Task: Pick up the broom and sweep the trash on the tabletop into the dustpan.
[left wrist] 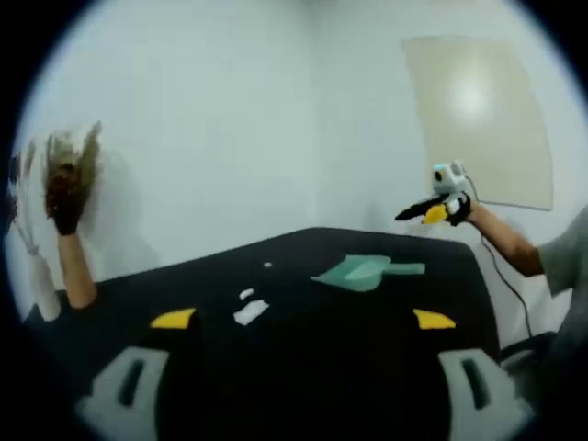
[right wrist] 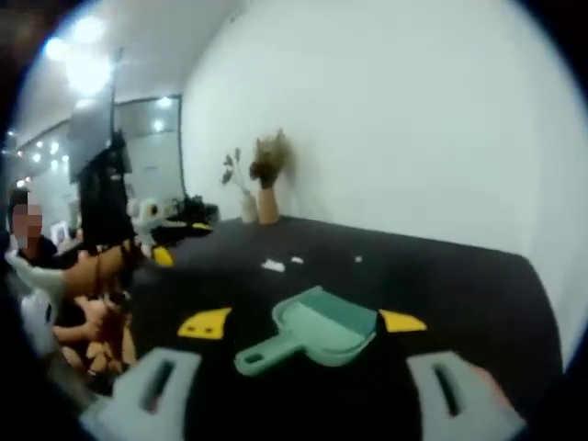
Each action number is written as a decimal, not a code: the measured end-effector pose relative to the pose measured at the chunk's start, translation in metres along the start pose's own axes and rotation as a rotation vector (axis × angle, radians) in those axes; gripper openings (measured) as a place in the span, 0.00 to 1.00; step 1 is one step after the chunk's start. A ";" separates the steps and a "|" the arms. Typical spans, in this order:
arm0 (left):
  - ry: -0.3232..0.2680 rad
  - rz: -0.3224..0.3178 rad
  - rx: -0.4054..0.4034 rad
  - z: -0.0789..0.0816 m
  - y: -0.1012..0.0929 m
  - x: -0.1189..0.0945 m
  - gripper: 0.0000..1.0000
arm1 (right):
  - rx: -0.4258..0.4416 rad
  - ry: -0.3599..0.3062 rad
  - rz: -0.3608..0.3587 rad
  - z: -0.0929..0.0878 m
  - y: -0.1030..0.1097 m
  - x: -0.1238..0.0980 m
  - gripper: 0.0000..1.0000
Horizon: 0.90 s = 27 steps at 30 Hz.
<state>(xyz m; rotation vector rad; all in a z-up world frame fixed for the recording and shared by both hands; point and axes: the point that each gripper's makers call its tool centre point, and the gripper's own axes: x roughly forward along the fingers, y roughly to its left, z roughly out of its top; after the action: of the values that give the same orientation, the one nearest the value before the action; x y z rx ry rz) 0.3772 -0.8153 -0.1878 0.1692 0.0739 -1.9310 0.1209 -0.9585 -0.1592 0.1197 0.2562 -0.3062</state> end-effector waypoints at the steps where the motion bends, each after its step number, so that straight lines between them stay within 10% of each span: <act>1: 0.002 -0.001 0.002 0.000 -0.002 0.000 0.93 | -0.007 0.004 -0.007 0.001 0.001 0.000 0.58; 12: -0.005 -0.034 0.027 0.005 -0.019 0.002 0.91 | 0.124 0.047 -0.045 -0.011 0.007 -0.005 0.46; 27: -0.020 -0.121 0.020 -0.006 -0.031 0.022 0.89 | 0.240 0.520 -0.198 -0.015 -0.031 0.048 0.31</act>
<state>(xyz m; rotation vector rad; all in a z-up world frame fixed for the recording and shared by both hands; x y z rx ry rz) 0.3409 -0.8241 -0.1984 0.1617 0.0524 -2.0548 0.1522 -0.9989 -0.1886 0.4144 0.7498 -0.5010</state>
